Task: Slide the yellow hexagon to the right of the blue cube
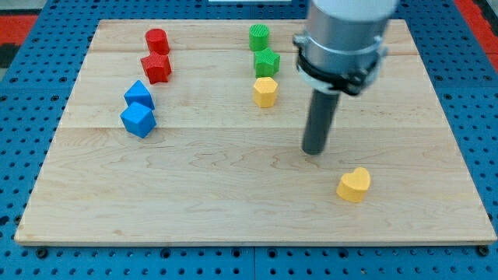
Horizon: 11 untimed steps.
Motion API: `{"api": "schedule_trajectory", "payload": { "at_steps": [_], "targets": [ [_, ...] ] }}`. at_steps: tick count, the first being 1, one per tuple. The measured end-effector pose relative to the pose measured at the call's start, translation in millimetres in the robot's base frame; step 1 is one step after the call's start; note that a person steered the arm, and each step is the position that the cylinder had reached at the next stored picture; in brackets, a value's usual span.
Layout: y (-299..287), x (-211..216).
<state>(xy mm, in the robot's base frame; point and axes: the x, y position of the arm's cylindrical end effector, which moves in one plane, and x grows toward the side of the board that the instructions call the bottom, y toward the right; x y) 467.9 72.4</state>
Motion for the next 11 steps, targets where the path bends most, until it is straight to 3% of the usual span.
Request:
{"api": "schedule_trajectory", "payload": {
  "at_steps": [1, 3, 4, 7, 9, 10, 11],
  "targets": [
    [4, -56],
    [-21, -106],
    [-70, -123],
    [-149, -108],
    [-91, -85],
    [-128, -84],
    [-115, -79]
  ]
}}
